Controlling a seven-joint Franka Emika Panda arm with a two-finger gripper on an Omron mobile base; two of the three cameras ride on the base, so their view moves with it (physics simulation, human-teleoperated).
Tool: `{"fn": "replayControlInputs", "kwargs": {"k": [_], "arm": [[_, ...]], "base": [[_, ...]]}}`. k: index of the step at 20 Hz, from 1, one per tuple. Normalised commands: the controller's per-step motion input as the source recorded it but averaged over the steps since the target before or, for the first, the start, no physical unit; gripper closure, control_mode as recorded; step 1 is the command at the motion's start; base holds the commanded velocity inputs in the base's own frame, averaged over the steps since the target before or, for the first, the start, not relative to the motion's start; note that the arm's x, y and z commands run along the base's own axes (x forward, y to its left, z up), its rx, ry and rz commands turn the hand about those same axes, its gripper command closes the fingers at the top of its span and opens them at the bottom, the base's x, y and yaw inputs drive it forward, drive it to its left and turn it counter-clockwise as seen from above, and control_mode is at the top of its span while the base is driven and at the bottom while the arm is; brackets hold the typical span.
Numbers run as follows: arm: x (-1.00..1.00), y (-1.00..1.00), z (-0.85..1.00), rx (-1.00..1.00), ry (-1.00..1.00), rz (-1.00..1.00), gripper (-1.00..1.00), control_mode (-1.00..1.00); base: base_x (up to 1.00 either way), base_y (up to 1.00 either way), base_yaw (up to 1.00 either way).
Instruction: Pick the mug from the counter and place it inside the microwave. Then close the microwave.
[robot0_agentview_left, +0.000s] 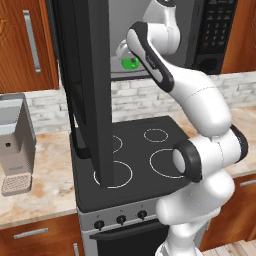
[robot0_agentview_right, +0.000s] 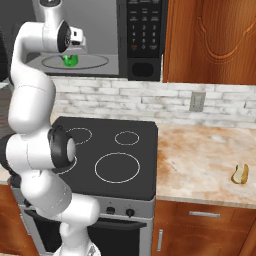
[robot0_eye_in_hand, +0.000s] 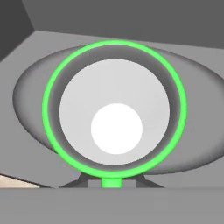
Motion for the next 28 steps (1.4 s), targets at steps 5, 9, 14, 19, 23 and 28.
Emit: {"fn": "replayControlInputs", "kwargs": {"k": [5,9,14,19,23,28], "arm": [[0.21,0.00,0.00,0.00,0.04,0.00,1.00,-1.00],[0.18,0.05,0.00,0.00,0.02,0.00,1.00,-1.00],[0.24,0.10,0.00,0.00,0.00,0.00,1.00,-1.00],[0.21,0.11,0.00,0.00,0.00,0.00,1.00,-1.00],[0.09,0.05,-0.01,0.00,0.00,0.00,1.00,-1.00],[0.02,0.00,-0.13,0.00,0.00,0.00,1.00,-1.00]], "base": [[0.00,0.00,0.00],[0.00,0.00,0.00],[0.00,0.00,0.00],[0.00,0.00,0.00],[0.00,0.00,0.00],[0.00,0.00,0.00]]}}
